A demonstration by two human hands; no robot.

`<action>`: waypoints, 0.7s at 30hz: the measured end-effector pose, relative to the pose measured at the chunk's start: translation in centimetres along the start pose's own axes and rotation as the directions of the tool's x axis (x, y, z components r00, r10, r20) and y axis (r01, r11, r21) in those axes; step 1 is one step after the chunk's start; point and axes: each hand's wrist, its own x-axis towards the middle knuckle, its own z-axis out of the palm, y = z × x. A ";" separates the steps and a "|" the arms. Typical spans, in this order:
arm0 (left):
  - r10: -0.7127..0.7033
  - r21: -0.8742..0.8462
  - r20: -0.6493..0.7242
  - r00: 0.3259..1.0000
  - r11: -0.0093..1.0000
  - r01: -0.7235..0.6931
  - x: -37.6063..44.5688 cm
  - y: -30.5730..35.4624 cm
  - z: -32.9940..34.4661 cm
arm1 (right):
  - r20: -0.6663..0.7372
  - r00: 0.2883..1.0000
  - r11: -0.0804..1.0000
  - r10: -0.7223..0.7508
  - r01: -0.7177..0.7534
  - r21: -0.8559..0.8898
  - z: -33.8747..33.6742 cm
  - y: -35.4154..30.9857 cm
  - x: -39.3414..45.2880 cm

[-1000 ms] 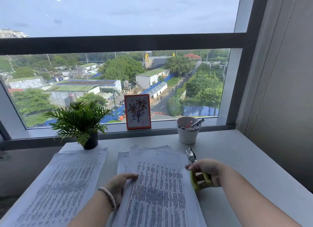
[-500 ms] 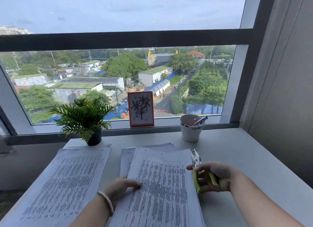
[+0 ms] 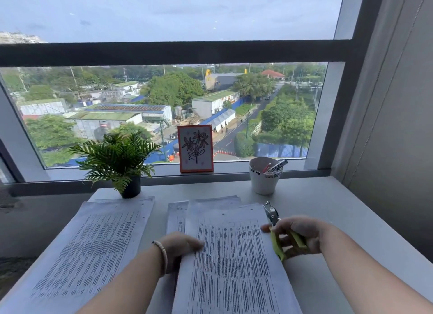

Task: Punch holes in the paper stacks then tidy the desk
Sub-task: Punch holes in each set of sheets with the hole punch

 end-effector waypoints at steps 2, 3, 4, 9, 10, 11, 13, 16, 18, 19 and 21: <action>0.091 0.091 -0.119 0.989 0.993 -0.080 2.0 -0.3 0.0 | -0.134 0.991 0.995 -0.027 0.014 -0.096 0.0 -1.0 -0.3; 0.122 0.116 -0.137 0.983 0.988 -0.106 3.2 -0.8 0.0 | -0.232 0.970 0.992 -0.069 0.043 -0.115 -0.1 -1.5 -0.2; 0.138 0.107 -0.153 0.979 0.987 -0.123 3.9 -1.0 0.1 | -0.319 0.941 0.993 -0.114 0.099 -0.063 -0.2 -1.9 0.0; 0.154 0.071 -0.144 0.977 0.987 -0.145 1.8 -0.1 2.4 | -0.005 0.984 0.824 -0.181 0.154 0.545 5.2 -0.5 -0.2; 0.152 0.076 -0.125 0.980 0.987 -0.143 1.7 0.0 2.6 | 0.093 0.979 0.813 -0.180 0.095 0.575 6.5 0.6 0.2; 0.142 0.086 -0.099 0.985 0.987 -0.133 1.8 0.0 2.6 | 0.131 0.976 0.808 -0.173 0.065 0.585 7.4 1.5 0.9; 0.137 0.075 -0.090 0.987 0.989 -0.130 2.0 -0.2 2.2 | 0.024 0.988 0.779 -0.149 0.103 0.618 7.4 2.1 2.0; 0.137 0.117 -0.145 0.980 0.986 -0.121 1.7 -0.5 1.2 | -0.315 0.943 0.735 -0.102 0.285 0.616 4.2 1.3 2.8; 0.148 0.112 -0.176 0.973 0.985 -0.129 1.1 -0.4 0.9 | -0.432 0.897 0.749 -0.094 0.349 0.563 2.1 0.7 2.3; 0.146 0.099 -0.192 0.970 0.987 -0.129 1.1 -0.2 0.6 | -0.439 0.891 0.789 -0.115 0.351 0.504 1.3 0.5 1.7; 0.135 0.054 -0.179 0.975 0.990 -0.128 0.8 0.4 0.6 | -0.415 0.894 0.921 -0.170 0.294 0.255 0.1 0.1 0.0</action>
